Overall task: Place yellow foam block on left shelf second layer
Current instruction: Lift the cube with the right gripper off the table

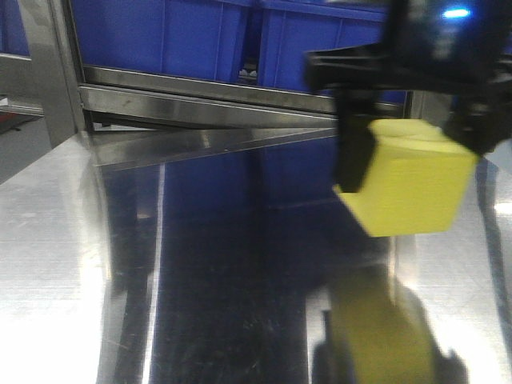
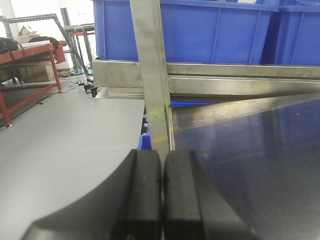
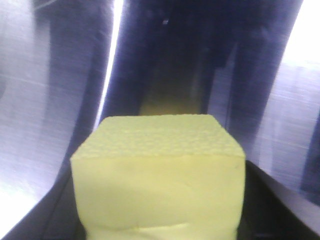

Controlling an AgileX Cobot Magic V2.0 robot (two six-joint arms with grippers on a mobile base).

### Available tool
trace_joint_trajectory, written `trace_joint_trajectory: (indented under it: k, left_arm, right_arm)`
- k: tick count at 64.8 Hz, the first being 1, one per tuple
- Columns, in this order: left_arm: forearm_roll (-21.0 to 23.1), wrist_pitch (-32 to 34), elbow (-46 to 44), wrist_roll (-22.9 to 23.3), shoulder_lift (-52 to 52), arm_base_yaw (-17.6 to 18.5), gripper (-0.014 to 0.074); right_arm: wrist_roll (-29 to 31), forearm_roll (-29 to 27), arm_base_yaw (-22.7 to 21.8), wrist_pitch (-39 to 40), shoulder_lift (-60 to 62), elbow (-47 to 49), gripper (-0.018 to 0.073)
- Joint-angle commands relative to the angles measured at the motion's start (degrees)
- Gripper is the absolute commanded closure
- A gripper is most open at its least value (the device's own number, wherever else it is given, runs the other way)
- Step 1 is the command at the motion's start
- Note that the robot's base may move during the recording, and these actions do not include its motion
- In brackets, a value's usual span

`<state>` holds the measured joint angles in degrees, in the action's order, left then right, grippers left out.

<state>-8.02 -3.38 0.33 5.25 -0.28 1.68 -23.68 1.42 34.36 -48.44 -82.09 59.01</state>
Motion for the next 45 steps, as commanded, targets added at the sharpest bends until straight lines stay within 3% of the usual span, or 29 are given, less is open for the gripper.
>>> trace_joint_trajectory:
  k: [1,24,36,45]
  left_arm:
    - [0.35,4.66,1.34,0.27,-1.21,-0.17,0.046]
    - [0.35,4.66,1.34,0.27,-1.21,-0.17,0.046]
    - [0.35,4.66,1.34,0.27,-1.21,-0.17,0.046]
    - [0.35,4.66,1.34,0.27,-1.21,-0.17,0.046]
  right_arm:
    - [6.93,-1.42,-4.96,5.79,8.0,-4.17,0.0096]
    - [9.1,-0.8,-23.32,19.13,27.14,-21.07,0.0096]
    - [9.79,0.24,-27.52,31.89,35.4,-28.35,0.0096]
    - [14.66,1.53,-27.85,39.6,40.74,-32.42,0.0096]
